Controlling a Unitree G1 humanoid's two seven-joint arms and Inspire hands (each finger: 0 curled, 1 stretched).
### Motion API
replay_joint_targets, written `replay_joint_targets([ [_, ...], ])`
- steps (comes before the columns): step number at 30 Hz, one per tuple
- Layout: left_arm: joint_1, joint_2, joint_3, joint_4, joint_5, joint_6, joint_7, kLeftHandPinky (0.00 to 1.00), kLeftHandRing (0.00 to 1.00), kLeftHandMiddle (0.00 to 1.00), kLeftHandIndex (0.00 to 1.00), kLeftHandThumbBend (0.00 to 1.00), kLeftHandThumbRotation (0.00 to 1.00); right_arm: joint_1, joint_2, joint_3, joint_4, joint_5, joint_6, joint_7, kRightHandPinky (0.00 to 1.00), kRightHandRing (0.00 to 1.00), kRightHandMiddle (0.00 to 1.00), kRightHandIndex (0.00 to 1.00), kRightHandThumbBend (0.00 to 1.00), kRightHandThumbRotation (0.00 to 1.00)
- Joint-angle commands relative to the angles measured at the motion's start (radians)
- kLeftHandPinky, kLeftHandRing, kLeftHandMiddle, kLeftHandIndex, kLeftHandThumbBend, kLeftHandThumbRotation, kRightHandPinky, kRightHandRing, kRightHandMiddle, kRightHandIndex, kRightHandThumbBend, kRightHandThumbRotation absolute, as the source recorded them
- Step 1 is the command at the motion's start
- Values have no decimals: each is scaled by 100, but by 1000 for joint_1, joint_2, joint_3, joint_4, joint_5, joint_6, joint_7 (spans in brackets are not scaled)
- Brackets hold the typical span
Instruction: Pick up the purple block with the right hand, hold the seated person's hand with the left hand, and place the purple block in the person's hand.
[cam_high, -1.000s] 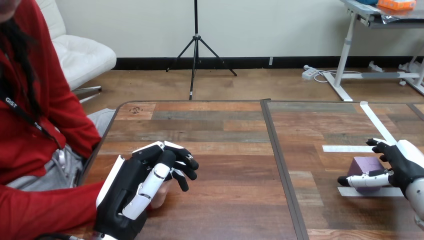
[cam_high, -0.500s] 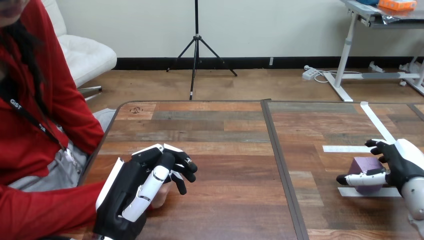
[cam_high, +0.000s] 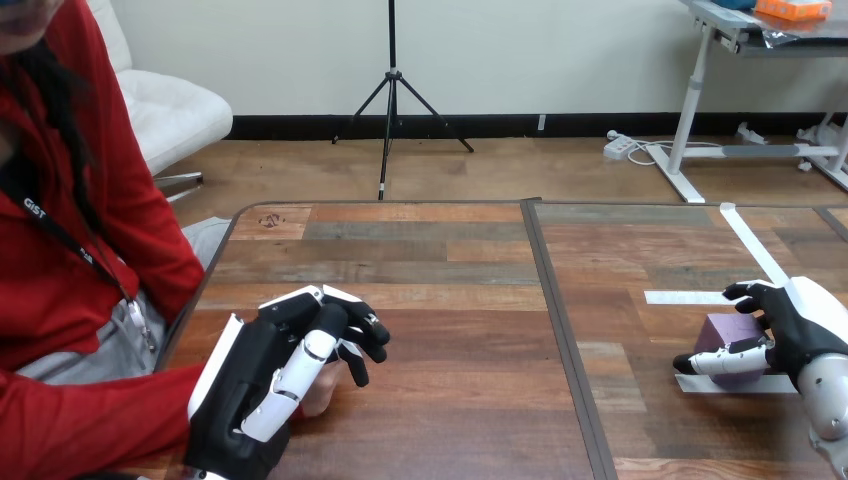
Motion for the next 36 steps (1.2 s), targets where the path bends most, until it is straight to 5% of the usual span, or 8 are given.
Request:
replay_joint_targets([
  [1,-68,-3,20,7,0,-31,10,29,47,51,48,47,69,-52,33,18,20,1,9,14,68,80,82,82,99,17],
  [16,-66,-6,24,10,-3,-33,16,29,45,51,48,47,69,-73,17,47,19,-20,29,63,70,81,83,81,97,4],
  [36,-71,-5,22,15,3,-39,20,29,46,51,48,47,70,-107,-19,96,30,-59,23,159,64,62,75,73,92,0],
])
